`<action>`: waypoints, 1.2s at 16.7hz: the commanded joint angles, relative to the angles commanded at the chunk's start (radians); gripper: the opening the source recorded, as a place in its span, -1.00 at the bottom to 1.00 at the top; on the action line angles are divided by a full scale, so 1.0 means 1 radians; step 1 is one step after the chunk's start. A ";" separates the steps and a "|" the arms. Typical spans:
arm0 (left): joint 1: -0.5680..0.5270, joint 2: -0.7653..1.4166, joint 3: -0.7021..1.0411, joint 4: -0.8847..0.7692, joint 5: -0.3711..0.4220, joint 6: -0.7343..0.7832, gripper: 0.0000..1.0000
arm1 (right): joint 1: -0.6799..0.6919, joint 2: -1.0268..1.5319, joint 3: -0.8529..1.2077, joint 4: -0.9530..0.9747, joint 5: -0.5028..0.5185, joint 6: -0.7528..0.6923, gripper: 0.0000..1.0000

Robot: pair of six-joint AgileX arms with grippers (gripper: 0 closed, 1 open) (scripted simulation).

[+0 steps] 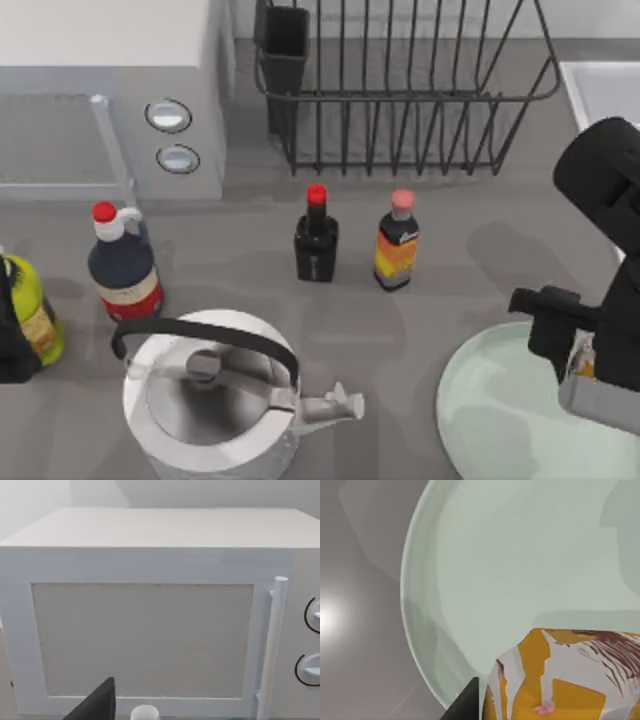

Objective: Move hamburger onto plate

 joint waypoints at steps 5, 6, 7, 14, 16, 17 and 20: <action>0.000 0.000 0.000 0.000 0.000 0.000 1.00 | 0.090 0.012 0.005 0.029 0.001 -0.236 -1.00; 0.000 0.000 0.000 0.000 0.000 0.000 1.00 | 0.096 0.013 0.005 0.031 0.001 -0.252 -1.00; 0.000 0.000 0.000 0.000 0.000 0.000 1.00 | 0.098 0.013 0.005 0.032 0.001 -0.257 -1.00; 0.000 0.000 0.000 0.000 0.000 0.000 1.00 | 0.095 0.025 -0.024 0.071 0.001 -0.256 -1.00; 0.000 0.000 0.000 0.000 0.000 0.000 1.00 | 0.096 0.047 -0.061 0.133 0.000 -0.257 -1.00; 0.000 0.000 0.000 0.000 0.000 0.000 1.00 | 0.096 0.060 -0.081 0.168 -0.001 -0.257 -1.00; 0.000 0.000 0.000 0.000 0.000 0.000 1.00 | 0.096 0.081 -0.117 0.223 0.001 -0.258 -1.00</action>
